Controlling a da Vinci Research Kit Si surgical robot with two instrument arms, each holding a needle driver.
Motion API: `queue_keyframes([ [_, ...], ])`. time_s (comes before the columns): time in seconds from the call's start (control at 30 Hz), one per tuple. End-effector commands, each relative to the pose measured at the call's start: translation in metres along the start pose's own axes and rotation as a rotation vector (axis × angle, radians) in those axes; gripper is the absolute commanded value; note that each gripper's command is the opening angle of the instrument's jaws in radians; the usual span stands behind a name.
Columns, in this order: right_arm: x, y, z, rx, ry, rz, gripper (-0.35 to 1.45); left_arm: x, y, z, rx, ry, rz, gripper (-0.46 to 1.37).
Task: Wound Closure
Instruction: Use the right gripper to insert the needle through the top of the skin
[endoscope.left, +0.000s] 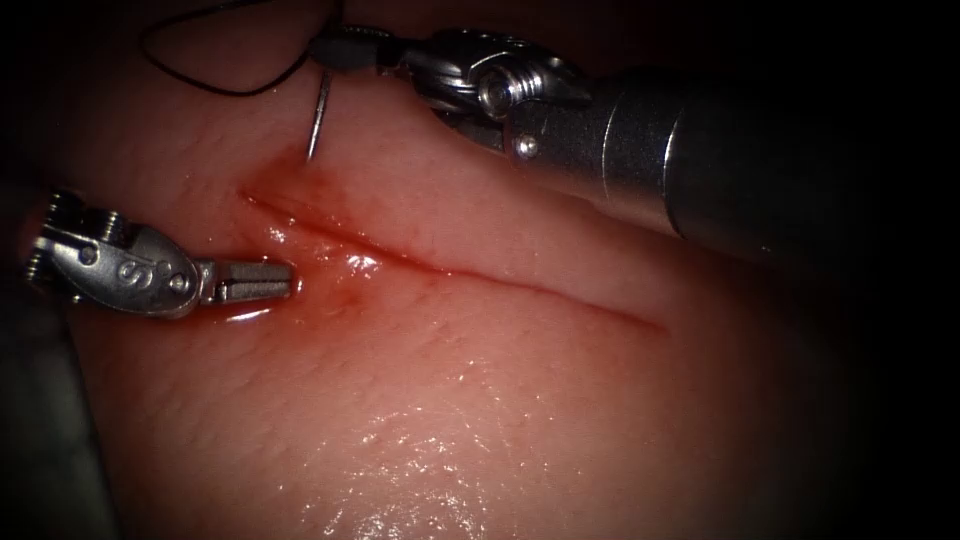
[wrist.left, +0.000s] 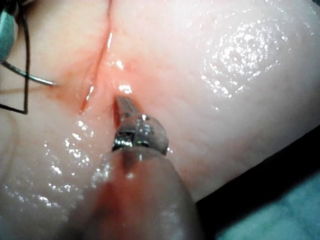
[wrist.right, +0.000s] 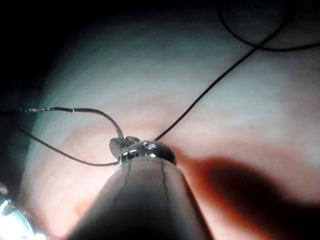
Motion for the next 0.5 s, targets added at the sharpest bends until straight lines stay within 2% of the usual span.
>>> queue_keyframes([
  [0.03,0.0000,0.0002,0.0001,-0.006,0.001,-0.008,-0.35,0.0000,0.0000,0.0000,-0.006,0.000,0.000,-0.35],
  [0.33,0.0003,0.0014,0.0006,-0.015,0.012,-0.015,-0.35,0.0000,0.0000,0.0000,-0.006,0.000,0.000,-0.35],
  [0.43,-0.0003,0.0012,0.0008,-0.011,0.021,-0.011,-0.35,0.0000,0.0000,0.0000,-0.006,0.000,0.000,-0.35],
  [0.5,-0.0013,0.0010,0.0011,0.011,-0.002,0.031,-0.35,0.0000,0.0000,0.0000,-0.007,0.000,0.000,-0.35],
])
